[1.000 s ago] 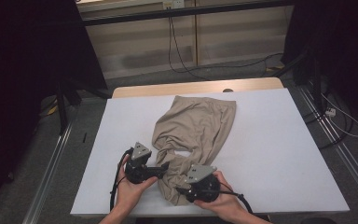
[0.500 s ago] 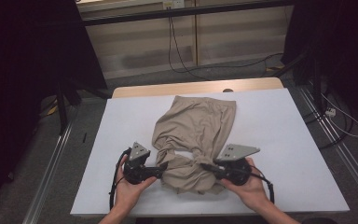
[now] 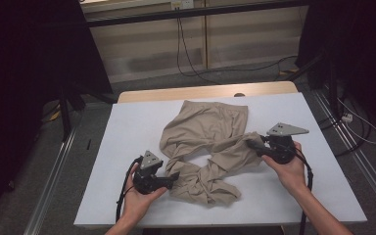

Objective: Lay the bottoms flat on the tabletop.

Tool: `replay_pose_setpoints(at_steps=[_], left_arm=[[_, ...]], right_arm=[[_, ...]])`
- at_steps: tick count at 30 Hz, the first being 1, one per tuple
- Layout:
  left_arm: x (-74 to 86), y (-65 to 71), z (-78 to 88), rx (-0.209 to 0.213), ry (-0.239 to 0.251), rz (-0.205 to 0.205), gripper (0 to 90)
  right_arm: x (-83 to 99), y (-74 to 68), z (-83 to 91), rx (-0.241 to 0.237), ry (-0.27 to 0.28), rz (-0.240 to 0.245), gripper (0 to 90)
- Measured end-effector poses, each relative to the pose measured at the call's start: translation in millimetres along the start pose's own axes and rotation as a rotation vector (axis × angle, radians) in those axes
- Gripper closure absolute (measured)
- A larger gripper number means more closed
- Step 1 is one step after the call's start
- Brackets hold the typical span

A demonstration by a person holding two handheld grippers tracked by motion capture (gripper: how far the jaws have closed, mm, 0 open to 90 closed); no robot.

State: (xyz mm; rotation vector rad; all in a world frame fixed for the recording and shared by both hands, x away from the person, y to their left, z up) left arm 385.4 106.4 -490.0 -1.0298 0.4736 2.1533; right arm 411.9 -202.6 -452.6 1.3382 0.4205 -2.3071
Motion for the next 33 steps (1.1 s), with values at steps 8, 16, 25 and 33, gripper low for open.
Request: replay_pose_setpoints(at_steps=[8,16,25,33], left_arm=[[-0.2,12.9,4.4,0.095,0.002,-0.010,60.4],[5.1,26.5,-5.4,0.165,-0.049,-0.044,81.1],[-1.8,37.1,2.1,0.191,-0.012,-0.053,88.3],[-14.2,30.0,4.8,0.207,0.030,0.020,88.4]], right_arm=[[2.0,-65.9,-11.2,-0.127,-0.041,0.095,35.8],[18.9,-128.4,-37.3,-0.297,-0.129,0.166,32.7],[44.9,-129.4,-49.0,-0.276,-0.235,0.221,76.4],[35.8,-77.9,-7.6,-0.172,-0.162,0.162,83.1]])
Point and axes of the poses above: each handheld gripper's, and its own axes: z roughly backward along the jaws, x roughly out of its underside, y roughly to its right, the point moved 8 cm from there along -z, roughly forward along the jaws, and after that the axes turned 2 degrees about -z, right-handed, at the moved point
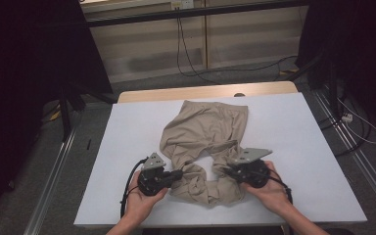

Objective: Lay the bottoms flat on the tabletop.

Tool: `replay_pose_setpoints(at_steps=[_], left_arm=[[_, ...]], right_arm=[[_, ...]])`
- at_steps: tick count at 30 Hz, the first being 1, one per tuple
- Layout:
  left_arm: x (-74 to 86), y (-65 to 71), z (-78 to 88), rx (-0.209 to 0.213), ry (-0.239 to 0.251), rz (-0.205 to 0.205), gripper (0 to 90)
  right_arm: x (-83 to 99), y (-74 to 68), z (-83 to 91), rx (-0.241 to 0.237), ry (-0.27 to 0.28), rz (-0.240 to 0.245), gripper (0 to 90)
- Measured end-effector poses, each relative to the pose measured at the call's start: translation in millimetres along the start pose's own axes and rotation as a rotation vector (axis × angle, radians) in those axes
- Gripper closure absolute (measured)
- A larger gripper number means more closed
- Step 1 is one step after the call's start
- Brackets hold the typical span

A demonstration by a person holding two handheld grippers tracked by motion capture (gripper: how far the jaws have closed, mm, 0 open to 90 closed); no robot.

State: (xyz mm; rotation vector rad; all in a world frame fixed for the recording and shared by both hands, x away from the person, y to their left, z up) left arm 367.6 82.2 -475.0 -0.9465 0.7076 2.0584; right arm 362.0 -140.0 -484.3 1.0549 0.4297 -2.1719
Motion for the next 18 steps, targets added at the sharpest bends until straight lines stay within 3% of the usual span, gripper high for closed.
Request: replay_pose_setpoints(at_steps=[5,12,13,14,16,18], left_arm=[[-11.4,1.3,-5.6,-0.008,0.015,-0.003,88.4],[-25.5,-4.7,-17.2,-0.028,0.017,0.007,88.4],[-28.5,-5.3,-19.6,-0.028,0.020,0.009,88.4],[-32.3,-5.2,-22.5,-0.025,0.027,0.019,88.4],[-40.5,-3.2,-29.1,-0.015,0.035,0.025,88.3],[-47.8,-0.2,-36.8,-0.008,0.032,0.018,88.3]], right_arm=[[16.8,34.7,22.7,0.081,-0.005,-0.036,83.5],[15.7,92.5,56.4,0.245,0.045,-0.068,83.2],[15.1,98.1,57.0,0.247,0.048,-0.079,81.7],[14.4,100.3,55.6,0.235,0.051,-0.091,76.9],[12.2,98.3,51.3,0.232,0.059,-0.101,58.6],[6.8,91.0,49.1,0.232,0.073,-0.099,49.4]])
Point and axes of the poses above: each handheld gripper's, and its own axes: z roughly backward along the jaws, x roughly out of its underside, y roughly to its right, the point moved 8 cm from there along -z, roughly forward along the jaws, and after that the axes turned 2 degrees about -z, right-handed, at the moved point
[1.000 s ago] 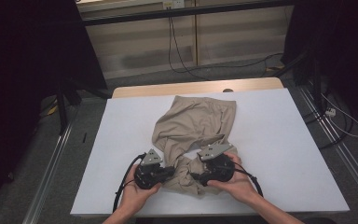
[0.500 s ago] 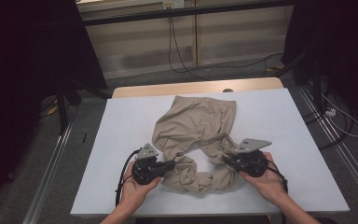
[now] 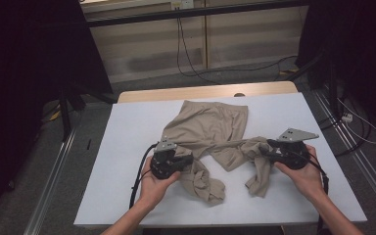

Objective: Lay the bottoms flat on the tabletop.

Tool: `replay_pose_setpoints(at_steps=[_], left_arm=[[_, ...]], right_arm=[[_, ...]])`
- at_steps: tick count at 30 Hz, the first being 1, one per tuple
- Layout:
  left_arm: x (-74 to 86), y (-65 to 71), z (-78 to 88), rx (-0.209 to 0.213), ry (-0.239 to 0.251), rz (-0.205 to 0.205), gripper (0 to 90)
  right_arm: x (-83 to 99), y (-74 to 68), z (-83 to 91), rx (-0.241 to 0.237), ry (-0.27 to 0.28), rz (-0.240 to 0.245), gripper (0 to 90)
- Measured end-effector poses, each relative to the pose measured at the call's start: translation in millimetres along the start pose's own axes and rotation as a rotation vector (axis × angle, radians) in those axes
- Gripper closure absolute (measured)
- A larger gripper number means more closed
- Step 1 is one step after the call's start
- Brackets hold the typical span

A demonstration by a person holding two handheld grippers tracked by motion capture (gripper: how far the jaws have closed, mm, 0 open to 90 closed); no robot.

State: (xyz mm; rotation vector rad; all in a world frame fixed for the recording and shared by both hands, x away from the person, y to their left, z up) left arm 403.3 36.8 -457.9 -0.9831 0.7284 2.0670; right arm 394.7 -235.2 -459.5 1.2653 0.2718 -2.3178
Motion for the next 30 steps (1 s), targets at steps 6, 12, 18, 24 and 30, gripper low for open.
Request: replay_pose_setpoints(at_steps=[6,12,18,24,30], left_arm=[[-3.3,0.3,-8.9,-0.035,-0.011,-0.031,76.0],[9.2,-16.3,32.0,-0.099,0.030,-0.014,52.3],[52.1,-30.3,52.6,-0.132,-0.017,0.016,54.9],[70.9,-22.9,30.6,-0.081,-0.100,0.016,44.4],[77.0,-8.2,18.0,-0.042,-0.164,-0.027,52.7]], right_arm=[[-21.9,-45.3,-0.2,-0.075,0.030,0.048,34.3],[-22.5,-112.2,-20.9,-0.261,-0.015,0.132,59.6],[-13.2,-177.6,-51.5,-0.422,-0.100,0.214,52.6],[0.8,-191.1,-63.3,-0.395,-0.157,0.256,28.8],[17.6,-191.1,-58.7,-0.463,-0.175,0.165,48.5]])
Point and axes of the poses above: each handheld gripper's, and its own axes: z roughly backward along the jaws, x roughly out of its underside, y roughly to its right, the point moved 8 cm from there along -z, roughly forward along the jaws, and after that the axes turned 2 degrees about -z, right-handed, at the moved point
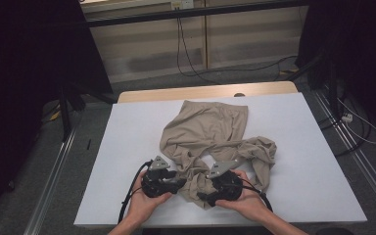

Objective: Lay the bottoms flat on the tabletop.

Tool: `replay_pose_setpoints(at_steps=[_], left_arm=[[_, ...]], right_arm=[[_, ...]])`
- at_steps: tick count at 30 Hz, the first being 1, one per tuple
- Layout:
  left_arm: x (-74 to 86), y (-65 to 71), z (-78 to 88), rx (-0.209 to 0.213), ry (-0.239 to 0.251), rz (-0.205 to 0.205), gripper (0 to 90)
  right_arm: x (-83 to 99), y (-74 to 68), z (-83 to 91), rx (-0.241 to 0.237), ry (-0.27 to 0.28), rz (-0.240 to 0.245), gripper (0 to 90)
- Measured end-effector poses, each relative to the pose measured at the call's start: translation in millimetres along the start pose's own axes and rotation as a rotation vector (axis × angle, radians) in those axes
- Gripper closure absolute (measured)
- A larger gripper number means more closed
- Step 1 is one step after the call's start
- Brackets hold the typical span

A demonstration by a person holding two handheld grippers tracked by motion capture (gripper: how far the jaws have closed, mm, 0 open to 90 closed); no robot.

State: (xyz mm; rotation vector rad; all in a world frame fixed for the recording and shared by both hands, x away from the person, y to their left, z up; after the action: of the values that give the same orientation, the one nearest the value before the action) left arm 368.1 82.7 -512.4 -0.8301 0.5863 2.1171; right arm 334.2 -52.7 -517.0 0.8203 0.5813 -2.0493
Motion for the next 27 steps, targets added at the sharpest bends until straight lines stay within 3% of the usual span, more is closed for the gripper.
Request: replay_pose_setpoints(at_steps=[2,6,9,11,16,18,20,22,24,25,27], left_arm=[[-1.3,4.5,4.6,0.048,0.014,0.024,72.9],[-1.5,11.0,18.0,0.061,0.046,0.013,86.0],[0.1,18.5,28.8,0.063,0.059,0.000,87.3],[-0.4,25.7,34.7,0.053,0.064,-0.022,87.6],[-2.4,53.3,41.6,0.075,0.074,-0.070,87.9],[0.2,64.6,44.2,0.084,0.070,-0.084,88.0],[6.1,75.5,47.6,0.094,0.059,-0.098,88.0],[14.2,82.6,51.7,0.110,0.049,-0.107,88.0],[19.9,83.0,55.1,0.126,0.048,-0.090,87.4],[20.6,81.0,56.2,0.126,0.049,-0.078,84.6],[16.9,72.0,56.9,0.102,0.065,-0.062,68.6]], right_arm=[[3.2,-10.4,4.0,-0.065,-0.001,-0.004,74.6],[9.0,-31.7,10.0,-0.083,0.001,0.009,78.2],[11.8,-48.2,12.5,-0.093,0.003,0.024,78.8],[13.6,-62.1,13.7,-0.124,0.003,0.025,78.9],[20.0,-94.7,17.2,-0.181,-0.004,0.056,78.6],[22.7,-103.0,20.3,-0.175,-0.010,0.075,74.8],[23.2,-103.1,25.1,-0.162,-0.008,0.076,57.1],[23.7,-94.6,31.6,-0.121,0.003,0.057,42.8],[22.7,-84.2,39.2,-0.089,0.020,0.053,35.7],[21.6,-78.2,42.2,-0.072,0.029,0.042,32.6],[17.4,-67.0,46.0,-0.052,0.052,0.023,32.6]])
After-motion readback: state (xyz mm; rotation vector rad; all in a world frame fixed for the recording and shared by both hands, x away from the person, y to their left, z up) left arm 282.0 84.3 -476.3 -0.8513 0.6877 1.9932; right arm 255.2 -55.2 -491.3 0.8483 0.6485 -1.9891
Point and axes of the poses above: each handheld gripper's, and its own axes: z roughly backward along the jaws, x roughly out of its underside, y roughly to its right, the point moved 8 cm from there along -z, roughly forward along the jaws, and after that the axes turned 2 degrees about -z, right-handed, at the moved point
